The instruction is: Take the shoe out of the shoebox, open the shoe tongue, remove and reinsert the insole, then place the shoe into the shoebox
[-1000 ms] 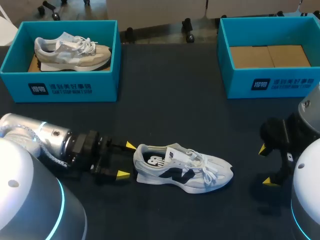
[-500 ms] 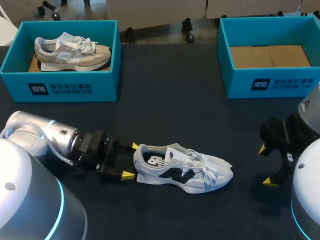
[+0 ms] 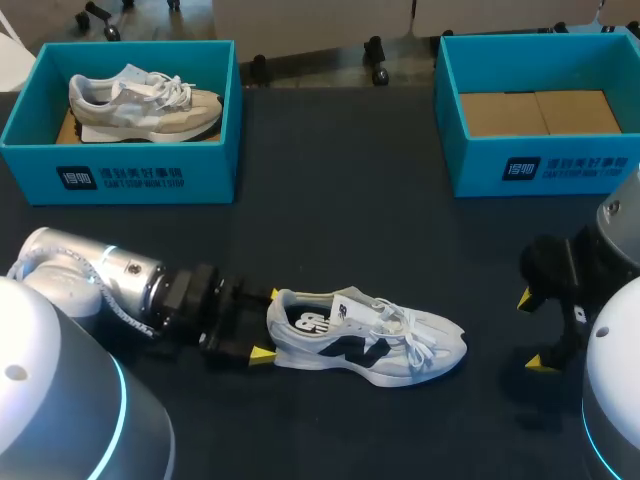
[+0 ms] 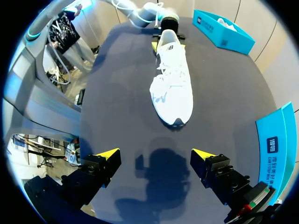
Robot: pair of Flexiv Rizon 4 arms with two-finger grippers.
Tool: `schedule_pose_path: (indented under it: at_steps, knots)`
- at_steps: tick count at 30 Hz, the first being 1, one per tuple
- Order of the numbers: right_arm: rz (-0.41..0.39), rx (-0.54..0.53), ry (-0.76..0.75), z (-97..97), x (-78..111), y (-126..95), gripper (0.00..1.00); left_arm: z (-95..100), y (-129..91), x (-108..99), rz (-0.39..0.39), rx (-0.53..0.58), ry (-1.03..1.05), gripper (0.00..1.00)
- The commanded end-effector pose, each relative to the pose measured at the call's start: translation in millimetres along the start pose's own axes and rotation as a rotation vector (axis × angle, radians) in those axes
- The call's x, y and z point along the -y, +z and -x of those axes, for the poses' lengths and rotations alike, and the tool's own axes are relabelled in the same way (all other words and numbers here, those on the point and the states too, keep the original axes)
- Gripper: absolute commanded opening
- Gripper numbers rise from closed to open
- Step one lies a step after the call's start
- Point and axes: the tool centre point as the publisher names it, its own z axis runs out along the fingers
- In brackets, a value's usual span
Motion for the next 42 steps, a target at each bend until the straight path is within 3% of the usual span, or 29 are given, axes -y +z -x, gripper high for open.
schedule_pose_path:
  at_steps: [1, 29, 42]
  knots:
    - [-0.001, 0.004, 0.0, -1.9, 0.3, 0.3, 1.0, -3.7, 5.5, 1.7, -0.006, 0.024, -0.001, 1.0]
    - [-0.001, 0.004, 0.0, -1.9, 0.3, 0.3, 1.0, 12.3, 18.2, 1.9, -0.008, 0.079, -0.01, 1.0]
    - [-0.001, 0.004, 0.0, -1.9, 0.3, 0.3, 1.0, 7.9, 24.9, 4.4, -0.018, 0.061, -0.016, 1.0]
